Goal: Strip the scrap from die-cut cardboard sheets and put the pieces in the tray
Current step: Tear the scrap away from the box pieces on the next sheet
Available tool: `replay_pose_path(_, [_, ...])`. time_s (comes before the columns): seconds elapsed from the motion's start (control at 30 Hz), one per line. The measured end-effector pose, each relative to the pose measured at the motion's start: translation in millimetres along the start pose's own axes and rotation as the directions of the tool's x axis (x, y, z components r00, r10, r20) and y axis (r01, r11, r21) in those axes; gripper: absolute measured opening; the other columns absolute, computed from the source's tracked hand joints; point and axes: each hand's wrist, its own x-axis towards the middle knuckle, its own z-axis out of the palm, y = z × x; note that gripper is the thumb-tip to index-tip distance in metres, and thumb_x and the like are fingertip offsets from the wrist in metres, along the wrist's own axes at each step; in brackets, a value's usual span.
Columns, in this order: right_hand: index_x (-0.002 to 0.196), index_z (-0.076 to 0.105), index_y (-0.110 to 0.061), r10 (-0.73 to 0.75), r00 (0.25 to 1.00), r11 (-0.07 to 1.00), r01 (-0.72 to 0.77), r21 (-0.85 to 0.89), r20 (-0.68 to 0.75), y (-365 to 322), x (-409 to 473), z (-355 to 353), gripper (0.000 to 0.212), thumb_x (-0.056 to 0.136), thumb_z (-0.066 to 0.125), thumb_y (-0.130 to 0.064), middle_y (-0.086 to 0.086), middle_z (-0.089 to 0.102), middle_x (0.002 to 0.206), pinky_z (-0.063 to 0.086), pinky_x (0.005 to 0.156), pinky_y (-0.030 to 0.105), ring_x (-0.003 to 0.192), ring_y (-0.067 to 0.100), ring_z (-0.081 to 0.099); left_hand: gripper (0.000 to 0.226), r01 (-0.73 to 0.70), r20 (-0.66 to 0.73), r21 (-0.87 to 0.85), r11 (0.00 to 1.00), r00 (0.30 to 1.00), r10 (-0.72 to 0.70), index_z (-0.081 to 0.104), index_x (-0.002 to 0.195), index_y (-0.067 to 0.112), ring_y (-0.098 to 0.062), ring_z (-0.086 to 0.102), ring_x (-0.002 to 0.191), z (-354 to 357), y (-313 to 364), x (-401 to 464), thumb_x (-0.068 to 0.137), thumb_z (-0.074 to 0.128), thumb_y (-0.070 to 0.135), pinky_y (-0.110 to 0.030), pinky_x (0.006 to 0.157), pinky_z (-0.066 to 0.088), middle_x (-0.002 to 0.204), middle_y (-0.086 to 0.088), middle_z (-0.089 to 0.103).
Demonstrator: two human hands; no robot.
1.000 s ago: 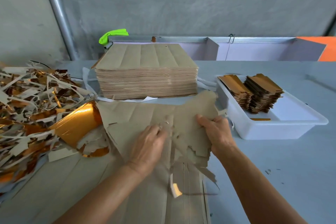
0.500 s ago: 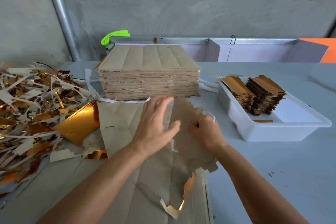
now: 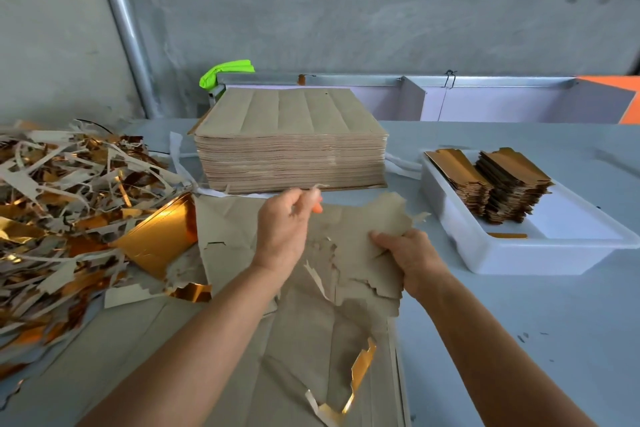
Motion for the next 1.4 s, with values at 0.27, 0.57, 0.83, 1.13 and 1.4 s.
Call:
replay_pose_path(0.27, [0.097, 0.067, -0.008, -0.113, 0.965, 0.992, 0.122, -0.023, 0.238, -6.1, -7.1, -6.2, 0.017, 0.083, 0.066, 0.001, 0.006, 0.075, 0.084, 0.056, 0.057, 0.028, 0.076, 0.021, 0.072, 0.044, 0.08, 0.314, 0.211, 0.974, 0.938, -0.145, 0.05, 0.133, 0.015, -0.018, 0.058, 0.111, 11.2, -18.4, -2.2, 0.093, 0.057, 0.031, -0.036, 0.1, 0.043, 0.123, -0.003, 0.06])
replay_pose_path(0.57, [0.121, 0.053, -0.022, -0.192, 0.981, 0.973, 0.189, 0.131, 0.008, -9.0, -5.7, -1.2, 0.058, 0.077, 0.061, 0.014, 0.0, 0.06, 0.102, 0.052, 0.063, 0.028, 0.086, 0.016, 0.06, 0.009, 0.045, 0.059, 0.278, 0.959, 0.996, -0.064, 0.066, 0.073, 0.018, -0.007, 0.054, 0.063, 19.8, -16.9, -16.0, 0.079, 0.069, 0.013, -0.019, 0.062, 0.04, 0.063, 0.014, 0.057])
replay_pose_path(0.83, [0.096, 0.06, -0.003, 0.028, 0.997, 0.953, -0.05, 0.298, 0.078, -1.0, -14.8, 7.7, 0.026, 0.074, 0.069, 0.008, 0.007, 0.072, 0.08, 0.054, 0.049, 0.03, 0.065, 0.019, 0.069, 0.025, 0.232, 0.021, 0.062, 0.971, 0.972, -0.233, 0.053, 0.064, 0.019, -0.017, 0.052, 0.064, 34.7, -22.5, -47.1, 0.084, 0.066, 0.011, -0.025, 0.063, 0.038, 0.062, 0.007, 0.054])
replay_pose_path(1.13, [0.115, 0.059, -0.001, 0.068, 0.997, 0.973, -0.06, 0.224, -0.027, 6.3, -8.3, -18.8, 0.051, 0.067, 0.074, 0.006, 0.012, 0.068, 0.101, 0.052, 0.061, 0.039, 0.086, 0.026, 0.064, 0.085, 0.289, -0.141, 0.839, 0.461, 0.934, -0.329, 0.035, 0.131, 0.011, -0.035, 0.029, 0.126, -65.1, -58.0, -54.3, 0.071, 0.072, 0.056, -0.047, 0.099, 0.033, 0.135, -0.017, 0.032])
replay_pose_path(1.4, [0.114, 0.06, -0.001, 0.065, 0.996, 0.985, -0.054, 0.164, -0.062, 13.3, -9.0, -24.5, 0.056, 0.062, 0.078, 0.006, 0.013, 0.068, 0.102, 0.054, 0.064, 0.037, 0.088, 0.028, 0.065, 0.089, -0.054, 0.097, 0.953, 0.299, 0.987, -0.13, 0.032, 0.138, 0.029, -0.032, 0.021, 0.13, -52.8, -59.1, -59.0, 0.065, 0.075, 0.058, -0.045, 0.102, 0.02, 0.147, -0.011, 0.019])
